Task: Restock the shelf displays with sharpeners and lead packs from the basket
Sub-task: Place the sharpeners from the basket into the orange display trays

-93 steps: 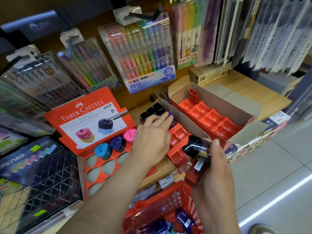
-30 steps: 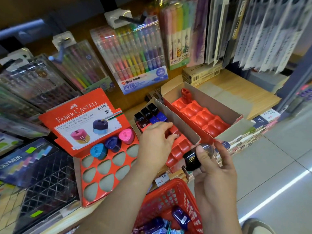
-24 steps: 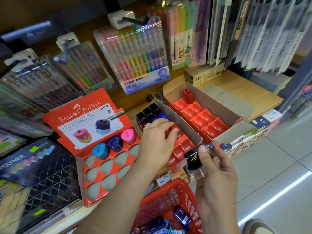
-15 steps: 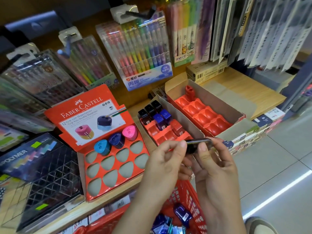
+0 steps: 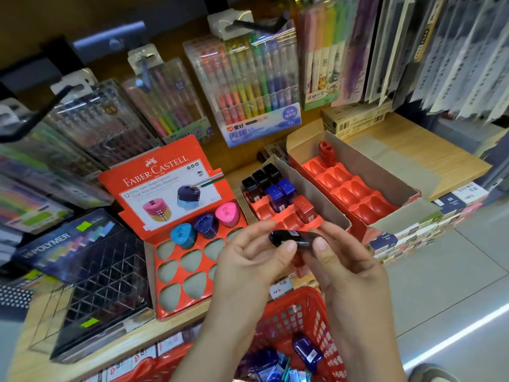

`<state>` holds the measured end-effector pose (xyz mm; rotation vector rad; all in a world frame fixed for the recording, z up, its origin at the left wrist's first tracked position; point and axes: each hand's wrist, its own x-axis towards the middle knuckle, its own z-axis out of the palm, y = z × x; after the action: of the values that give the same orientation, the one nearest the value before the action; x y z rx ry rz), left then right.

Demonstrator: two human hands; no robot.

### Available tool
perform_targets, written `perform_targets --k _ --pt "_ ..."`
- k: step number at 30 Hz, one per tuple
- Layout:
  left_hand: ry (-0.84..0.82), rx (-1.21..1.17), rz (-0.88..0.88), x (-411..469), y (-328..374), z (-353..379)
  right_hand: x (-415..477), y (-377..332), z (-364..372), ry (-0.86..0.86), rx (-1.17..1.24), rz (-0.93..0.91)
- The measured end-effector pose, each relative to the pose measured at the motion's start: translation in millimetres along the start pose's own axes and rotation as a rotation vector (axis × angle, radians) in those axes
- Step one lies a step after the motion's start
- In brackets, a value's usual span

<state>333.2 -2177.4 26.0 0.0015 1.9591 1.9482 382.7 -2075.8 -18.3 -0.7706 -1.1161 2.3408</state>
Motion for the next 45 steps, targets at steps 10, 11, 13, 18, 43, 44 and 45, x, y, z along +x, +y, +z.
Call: perform_targets --k 10,11,13,18,43,44,45 --pt "0.091 0.238 0.189 32.7 17.1 -7.8 9.2 17.0 -7.5 0.307 -0.338 -0.128" --pt "0.078 0.263 0.215 36.7 20.3 0.9 9.0 17.4 -6.3 0.309 -0.362 -0.143" --pt "0.039 0.306 0.288 49.7 30.5 19.2 9.3 12.5 -4.9 0.354 -0.396 -0.229" --pt "-0.028 0.515 0.428 102.3 48.1 64.9 22.5 -12.9 -16.1 0.459 -0.433 -0.376" --pt "-0.011 0.991 0.587 132.2 45.2 92.5 33.0 -34.0 -35.2 0.403 -0.588 -0.357" --pt "0.0 0.934 0.585 111.1 46.7 80.4 28.4 -37.3 -36.7 0.452 -0.617 -0.402" --pt "0.001 0.874 0.564 87.7 45.3 65.3 24.3 -41.5 -38.4 0.485 -0.633 -0.45"
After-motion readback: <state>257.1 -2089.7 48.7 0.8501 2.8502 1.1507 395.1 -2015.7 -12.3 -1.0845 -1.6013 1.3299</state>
